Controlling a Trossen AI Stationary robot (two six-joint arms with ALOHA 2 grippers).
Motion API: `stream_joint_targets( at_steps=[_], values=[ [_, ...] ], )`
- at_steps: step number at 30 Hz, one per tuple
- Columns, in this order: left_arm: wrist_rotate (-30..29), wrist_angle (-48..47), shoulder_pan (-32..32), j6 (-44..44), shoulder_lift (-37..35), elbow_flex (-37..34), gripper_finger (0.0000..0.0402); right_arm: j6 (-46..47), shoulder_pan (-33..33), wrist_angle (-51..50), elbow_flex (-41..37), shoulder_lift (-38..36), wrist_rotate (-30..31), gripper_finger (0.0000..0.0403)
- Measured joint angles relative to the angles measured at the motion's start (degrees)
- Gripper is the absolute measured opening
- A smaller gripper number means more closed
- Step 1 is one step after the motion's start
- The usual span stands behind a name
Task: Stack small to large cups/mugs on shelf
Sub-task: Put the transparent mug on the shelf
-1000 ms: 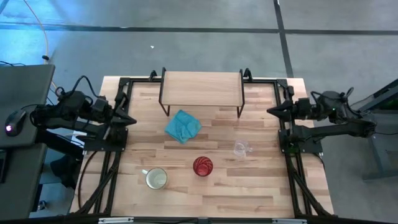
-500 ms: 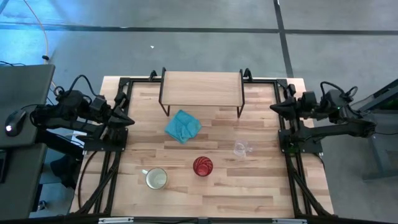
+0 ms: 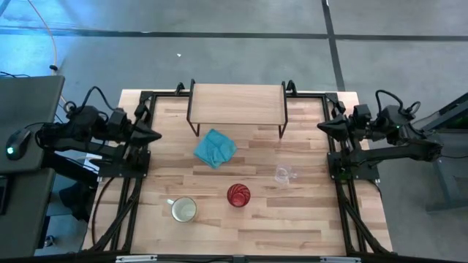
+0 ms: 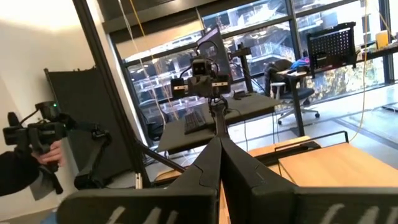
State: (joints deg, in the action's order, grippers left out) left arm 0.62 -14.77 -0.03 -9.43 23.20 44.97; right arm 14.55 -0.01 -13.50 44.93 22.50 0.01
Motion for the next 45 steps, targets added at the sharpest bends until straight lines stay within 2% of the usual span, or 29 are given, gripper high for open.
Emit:
stream_joint_targets(
  at_steps=[4, 17, 23, 26, 32, 41, 45],
  values=[
    [-1.8, 0.6, 0.0, 0.0, 0.0, 0.0, 0.0001, 0.0, 0.0, -0.1, 0.0, 0.0, 0.0, 0.0000],
    [-1.6, 1.4, 0.0, -0.1, -0.1, 0.0, 0.0001, 0.4, 0.0, -0.2, 0.0, 0.0, 0.0, 0.0000],
    [-0.2, 1.3, 0.0, -7.2, 0.9, 0.0, 0.0001, 4.1, 0.0, -1.4, 0.0, 0.0, 0.5, 0.0000],
    [0.2, 1.4, 0.0, -6.8, 1.9, 0.0, 0.0001, 4.8, 0.0, -1.3, 0.0, 0.0, 0.6, 0.0000],
    [-4.9, 1.3, 0.0, -3.9, 3.0, 0.0, 0.0001, 4.7, 0.0, -1.1, 0.0, 0.0, 3.9, 0.0000],
    [-7.8, 1.4, 0.0, -4.1, 3.2, 0.0, 0.0001, 4.5, 0.0, -1.8, 0.0, 0.0, 4.4, 0.0000],
    [-7.8, 1.4, 0.0, -7.9, 3.6, 0.0, 0.0001, 4.7, 0.0, -3.1, 0.0, 0.0, 3.5, 0.0000]
  ],
)
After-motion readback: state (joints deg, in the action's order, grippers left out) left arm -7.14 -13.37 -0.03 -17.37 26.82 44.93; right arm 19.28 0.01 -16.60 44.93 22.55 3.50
